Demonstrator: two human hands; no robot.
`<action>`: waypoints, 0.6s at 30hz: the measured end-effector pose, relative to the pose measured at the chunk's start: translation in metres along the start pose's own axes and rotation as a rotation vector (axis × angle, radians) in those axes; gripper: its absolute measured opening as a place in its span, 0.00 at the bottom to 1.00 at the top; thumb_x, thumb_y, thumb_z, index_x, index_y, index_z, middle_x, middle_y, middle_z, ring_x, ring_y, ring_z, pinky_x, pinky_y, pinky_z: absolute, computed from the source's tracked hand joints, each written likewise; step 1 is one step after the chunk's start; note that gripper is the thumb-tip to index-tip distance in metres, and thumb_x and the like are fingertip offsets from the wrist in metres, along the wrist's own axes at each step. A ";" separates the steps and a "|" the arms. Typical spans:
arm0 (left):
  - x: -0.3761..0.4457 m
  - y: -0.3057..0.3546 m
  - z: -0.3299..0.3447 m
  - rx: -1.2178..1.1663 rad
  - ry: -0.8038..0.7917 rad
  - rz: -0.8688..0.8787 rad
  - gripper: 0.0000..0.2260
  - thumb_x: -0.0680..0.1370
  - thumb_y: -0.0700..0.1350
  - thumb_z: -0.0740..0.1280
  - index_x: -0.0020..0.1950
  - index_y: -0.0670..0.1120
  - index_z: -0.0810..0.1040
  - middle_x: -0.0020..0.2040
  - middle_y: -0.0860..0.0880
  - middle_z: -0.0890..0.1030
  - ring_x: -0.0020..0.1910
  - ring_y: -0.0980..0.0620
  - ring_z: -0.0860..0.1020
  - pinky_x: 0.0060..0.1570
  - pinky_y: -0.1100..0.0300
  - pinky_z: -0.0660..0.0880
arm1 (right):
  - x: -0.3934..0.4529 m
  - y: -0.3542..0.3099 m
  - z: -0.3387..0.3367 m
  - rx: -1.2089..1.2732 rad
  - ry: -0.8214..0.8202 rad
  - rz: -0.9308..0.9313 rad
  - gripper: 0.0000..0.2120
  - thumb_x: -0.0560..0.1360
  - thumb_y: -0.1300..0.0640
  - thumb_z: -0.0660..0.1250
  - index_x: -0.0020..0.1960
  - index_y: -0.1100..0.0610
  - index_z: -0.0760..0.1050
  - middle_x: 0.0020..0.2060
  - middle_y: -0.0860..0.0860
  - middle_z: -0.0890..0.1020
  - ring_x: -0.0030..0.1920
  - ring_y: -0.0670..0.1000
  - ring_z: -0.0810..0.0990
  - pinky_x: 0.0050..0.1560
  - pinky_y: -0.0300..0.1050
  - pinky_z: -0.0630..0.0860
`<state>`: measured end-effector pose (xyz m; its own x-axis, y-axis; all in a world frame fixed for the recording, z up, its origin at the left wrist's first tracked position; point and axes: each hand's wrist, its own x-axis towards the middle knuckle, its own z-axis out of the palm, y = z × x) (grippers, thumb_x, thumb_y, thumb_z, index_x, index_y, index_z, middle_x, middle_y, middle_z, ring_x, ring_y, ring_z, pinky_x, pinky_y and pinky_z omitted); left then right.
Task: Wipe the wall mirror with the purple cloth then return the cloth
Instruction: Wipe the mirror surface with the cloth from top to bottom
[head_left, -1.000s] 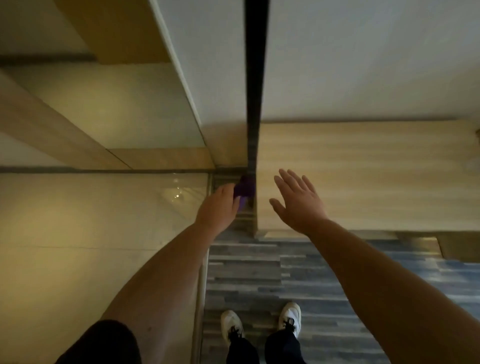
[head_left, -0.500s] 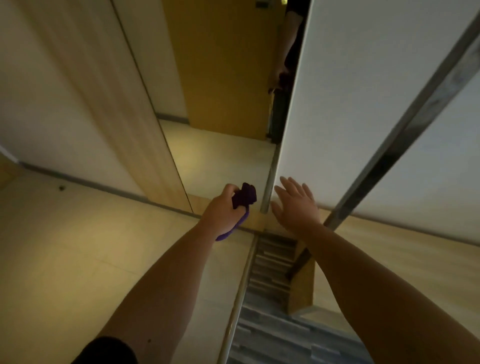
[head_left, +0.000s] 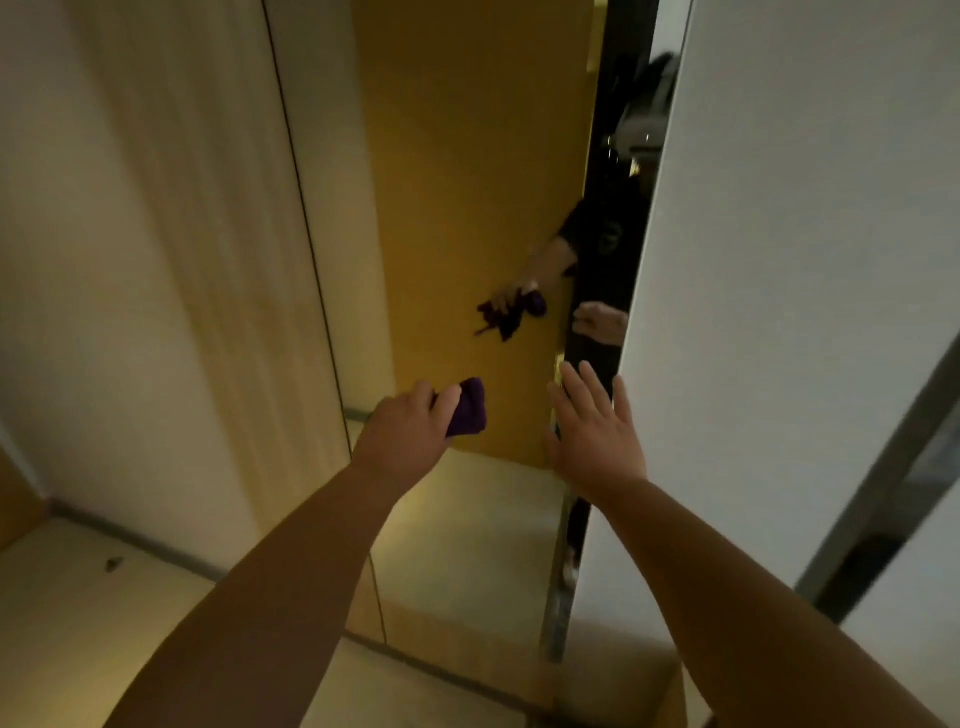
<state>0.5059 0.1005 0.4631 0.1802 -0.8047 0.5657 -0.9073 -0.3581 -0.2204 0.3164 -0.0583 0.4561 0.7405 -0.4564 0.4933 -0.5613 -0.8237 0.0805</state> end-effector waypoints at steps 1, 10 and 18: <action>0.017 -0.010 -0.004 0.021 0.042 0.010 0.29 0.65 0.45 0.80 0.59 0.43 0.68 0.38 0.43 0.74 0.26 0.46 0.73 0.25 0.56 0.69 | 0.020 0.003 -0.007 -0.022 0.041 -0.016 0.27 0.82 0.44 0.51 0.77 0.56 0.63 0.79 0.55 0.58 0.80 0.55 0.48 0.77 0.58 0.37; 0.165 -0.104 -0.065 0.213 0.389 -0.019 0.28 0.74 0.56 0.68 0.69 0.43 0.70 0.48 0.43 0.75 0.42 0.43 0.75 0.45 0.49 0.71 | 0.192 0.017 -0.090 -0.196 0.322 -0.129 0.28 0.81 0.44 0.53 0.76 0.58 0.65 0.77 0.57 0.62 0.79 0.58 0.52 0.77 0.63 0.42; 0.247 -0.175 -0.105 0.318 0.594 0.040 0.29 0.75 0.59 0.63 0.71 0.44 0.67 0.51 0.42 0.75 0.46 0.42 0.74 0.48 0.47 0.67 | 0.304 -0.002 -0.157 -0.290 0.510 -0.146 0.29 0.82 0.43 0.46 0.75 0.58 0.66 0.77 0.58 0.62 0.79 0.60 0.55 0.77 0.65 0.48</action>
<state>0.6698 0.0138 0.7249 -0.1732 -0.4561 0.8729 -0.7367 -0.5283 -0.4222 0.4846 -0.1423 0.7415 0.5869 -0.0676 0.8068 -0.5985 -0.7073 0.3762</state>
